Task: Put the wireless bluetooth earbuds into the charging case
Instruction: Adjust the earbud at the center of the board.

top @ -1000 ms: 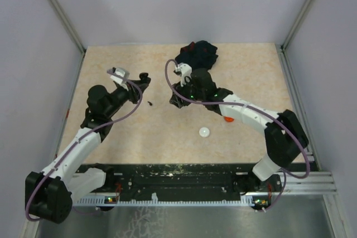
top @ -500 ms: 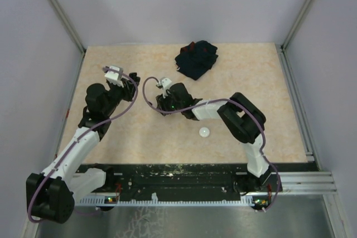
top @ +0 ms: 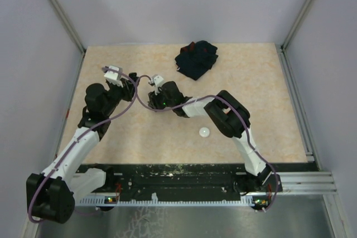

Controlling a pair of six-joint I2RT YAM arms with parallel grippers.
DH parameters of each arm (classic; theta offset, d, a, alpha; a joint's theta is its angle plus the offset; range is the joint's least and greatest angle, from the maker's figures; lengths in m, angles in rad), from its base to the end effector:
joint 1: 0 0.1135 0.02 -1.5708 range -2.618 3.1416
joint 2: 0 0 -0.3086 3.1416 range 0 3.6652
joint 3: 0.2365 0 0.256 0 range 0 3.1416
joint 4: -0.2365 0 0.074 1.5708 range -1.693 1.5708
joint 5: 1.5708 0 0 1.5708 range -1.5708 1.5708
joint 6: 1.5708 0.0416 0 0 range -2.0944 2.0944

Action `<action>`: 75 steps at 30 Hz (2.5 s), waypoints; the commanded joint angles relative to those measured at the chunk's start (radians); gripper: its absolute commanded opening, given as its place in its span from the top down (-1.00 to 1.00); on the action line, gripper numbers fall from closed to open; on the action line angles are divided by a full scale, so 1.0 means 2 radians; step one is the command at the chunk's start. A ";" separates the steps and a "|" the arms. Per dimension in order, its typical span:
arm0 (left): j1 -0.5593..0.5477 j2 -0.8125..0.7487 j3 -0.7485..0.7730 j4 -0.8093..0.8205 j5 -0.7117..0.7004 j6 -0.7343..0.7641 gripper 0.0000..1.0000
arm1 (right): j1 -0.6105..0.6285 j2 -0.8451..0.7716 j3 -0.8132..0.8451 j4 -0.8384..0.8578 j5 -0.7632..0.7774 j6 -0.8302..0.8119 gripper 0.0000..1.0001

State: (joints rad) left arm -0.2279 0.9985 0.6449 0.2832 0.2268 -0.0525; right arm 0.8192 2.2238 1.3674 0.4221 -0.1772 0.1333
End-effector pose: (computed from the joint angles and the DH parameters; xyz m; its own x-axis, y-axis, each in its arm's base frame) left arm 0.2135 -0.0591 0.3350 -0.0914 -0.0313 -0.9953 0.4345 0.8981 -0.0681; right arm 0.3498 0.3850 0.1615 -0.3949 -0.2309 -0.8893 -0.7828 0.5912 0.1941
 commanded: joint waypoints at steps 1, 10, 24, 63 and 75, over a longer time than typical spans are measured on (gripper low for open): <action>0.004 -0.005 0.015 0.012 0.011 -0.006 1.00 | 0.009 0.017 0.035 0.008 -0.001 -0.003 0.18; 0.007 -0.002 0.014 0.019 0.026 -0.016 1.00 | 0.012 -0.001 0.006 -0.015 0.031 -0.009 0.65; 0.010 -0.001 0.011 0.025 0.035 -0.021 1.00 | 0.012 -0.166 -0.119 -0.166 0.088 -0.028 0.69; 0.010 -0.009 0.008 0.032 0.044 -0.030 1.00 | 0.009 -0.236 -0.151 -0.327 0.080 0.069 0.32; 0.010 -0.009 0.008 0.033 0.046 -0.031 1.00 | 0.009 -0.177 -0.086 -0.301 0.089 0.058 0.31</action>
State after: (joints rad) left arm -0.2157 0.9985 0.6449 0.3141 0.3042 -0.1040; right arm 0.8349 1.8381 1.1221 -0.2401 -0.0097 0.2569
